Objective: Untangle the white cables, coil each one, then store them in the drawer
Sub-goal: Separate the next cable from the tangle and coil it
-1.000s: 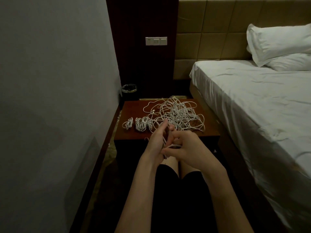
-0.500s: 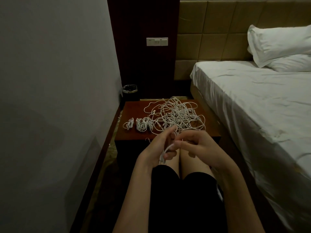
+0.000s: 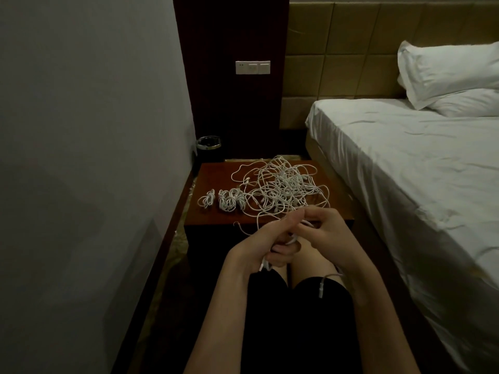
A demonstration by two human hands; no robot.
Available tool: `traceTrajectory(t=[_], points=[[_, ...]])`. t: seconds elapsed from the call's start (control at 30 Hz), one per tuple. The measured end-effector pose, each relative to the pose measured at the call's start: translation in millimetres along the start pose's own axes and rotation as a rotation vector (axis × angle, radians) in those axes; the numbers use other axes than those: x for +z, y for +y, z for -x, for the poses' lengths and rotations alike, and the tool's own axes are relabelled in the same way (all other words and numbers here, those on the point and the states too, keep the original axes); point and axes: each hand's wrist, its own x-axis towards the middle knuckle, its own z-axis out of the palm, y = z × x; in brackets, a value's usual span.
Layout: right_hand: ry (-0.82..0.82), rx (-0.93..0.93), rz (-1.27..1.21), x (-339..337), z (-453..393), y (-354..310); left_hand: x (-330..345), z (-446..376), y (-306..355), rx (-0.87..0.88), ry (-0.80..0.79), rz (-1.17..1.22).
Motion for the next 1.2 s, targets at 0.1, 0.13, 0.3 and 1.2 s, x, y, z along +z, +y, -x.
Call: traceTrajectory(t=[0.1,0.13,0.3,1.2], points=[[0.097,-0.022,-0.039,1,0,-2,2,-2,5,0.029,0.041,-0.043],[0.157,-0.024,-0.053,1,0,-1,3,-3,8,0.028,0.077,-0.091],[0.329,-0.045,0.028,1,0,5,11,-13,8,-0.037,0.507,-0.282],[-0.053,0.086,0.625,35,-14,7,-5,-17,23,0.474,0.796,-0.942]])
